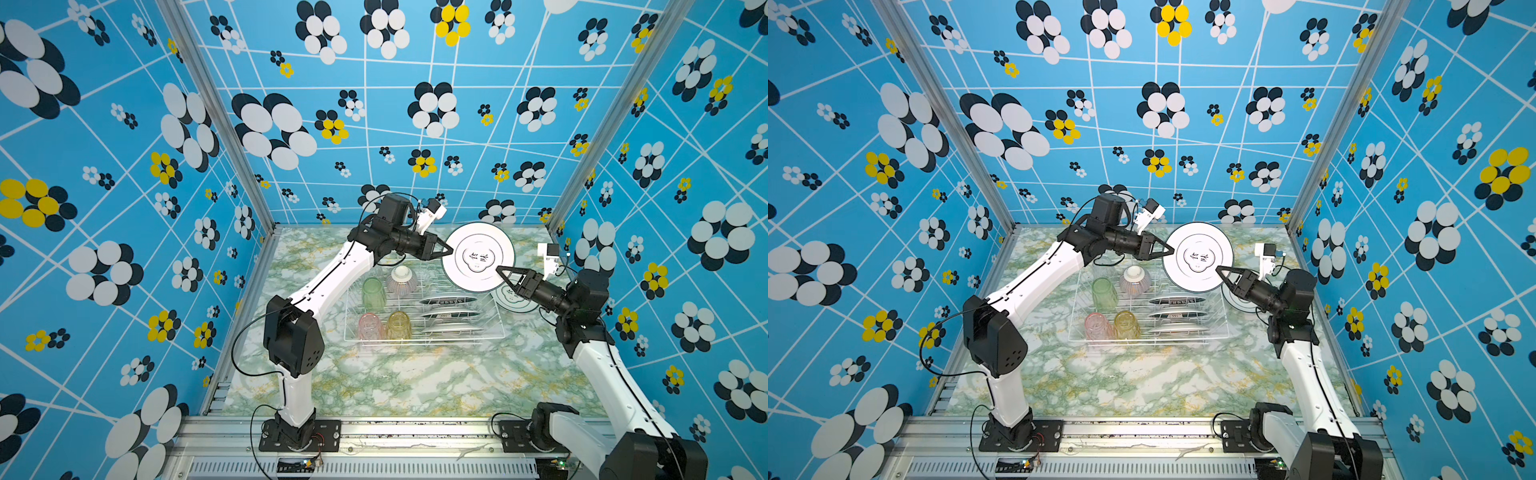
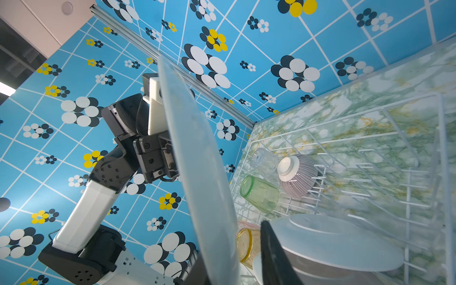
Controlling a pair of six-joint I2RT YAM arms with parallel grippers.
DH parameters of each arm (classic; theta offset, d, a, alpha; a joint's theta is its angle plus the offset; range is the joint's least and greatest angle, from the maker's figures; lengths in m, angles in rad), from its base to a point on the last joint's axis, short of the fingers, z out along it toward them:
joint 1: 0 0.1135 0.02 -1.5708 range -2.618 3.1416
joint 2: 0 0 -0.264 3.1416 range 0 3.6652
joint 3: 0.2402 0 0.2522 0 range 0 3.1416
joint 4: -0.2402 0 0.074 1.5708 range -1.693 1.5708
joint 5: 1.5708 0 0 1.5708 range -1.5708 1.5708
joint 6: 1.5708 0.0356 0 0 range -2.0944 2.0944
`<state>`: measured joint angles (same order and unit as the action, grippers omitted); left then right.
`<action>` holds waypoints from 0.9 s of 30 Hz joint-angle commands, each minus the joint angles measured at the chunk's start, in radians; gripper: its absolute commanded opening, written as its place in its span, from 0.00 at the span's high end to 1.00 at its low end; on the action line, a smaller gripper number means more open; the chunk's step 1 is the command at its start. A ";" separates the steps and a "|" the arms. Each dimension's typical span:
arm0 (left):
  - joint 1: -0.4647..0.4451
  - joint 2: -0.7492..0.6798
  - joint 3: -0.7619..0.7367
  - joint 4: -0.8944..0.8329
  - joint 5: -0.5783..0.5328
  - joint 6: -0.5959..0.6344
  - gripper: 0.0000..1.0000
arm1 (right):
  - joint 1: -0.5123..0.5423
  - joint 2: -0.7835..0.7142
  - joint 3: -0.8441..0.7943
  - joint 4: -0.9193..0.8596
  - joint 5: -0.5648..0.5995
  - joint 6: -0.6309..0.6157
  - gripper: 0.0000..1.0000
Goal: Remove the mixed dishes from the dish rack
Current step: 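Grasp the plate edge with right gripper while left gripper releases it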
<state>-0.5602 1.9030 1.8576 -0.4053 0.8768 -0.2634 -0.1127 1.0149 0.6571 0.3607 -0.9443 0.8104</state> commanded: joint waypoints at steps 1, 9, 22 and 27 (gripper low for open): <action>-0.013 0.026 -0.009 0.075 0.058 -0.033 1.00 | 0.008 0.004 0.016 0.049 0.022 0.023 0.83; -0.025 0.031 0.002 0.046 0.037 -0.007 0.84 | 0.008 0.002 0.025 0.043 0.044 0.025 0.92; -0.055 -0.223 -0.221 -0.121 -0.392 0.189 0.69 | -0.069 -0.009 0.082 -0.113 0.255 0.012 0.99; -0.097 -0.387 -0.386 -0.090 -0.612 0.247 0.70 | -0.181 0.018 0.087 -0.207 0.324 -0.006 0.98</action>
<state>-0.6338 1.5955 1.5291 -0.4942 0.4503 -0.0868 -0.2577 1.0210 0.7094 0.2192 -0.6876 0.8261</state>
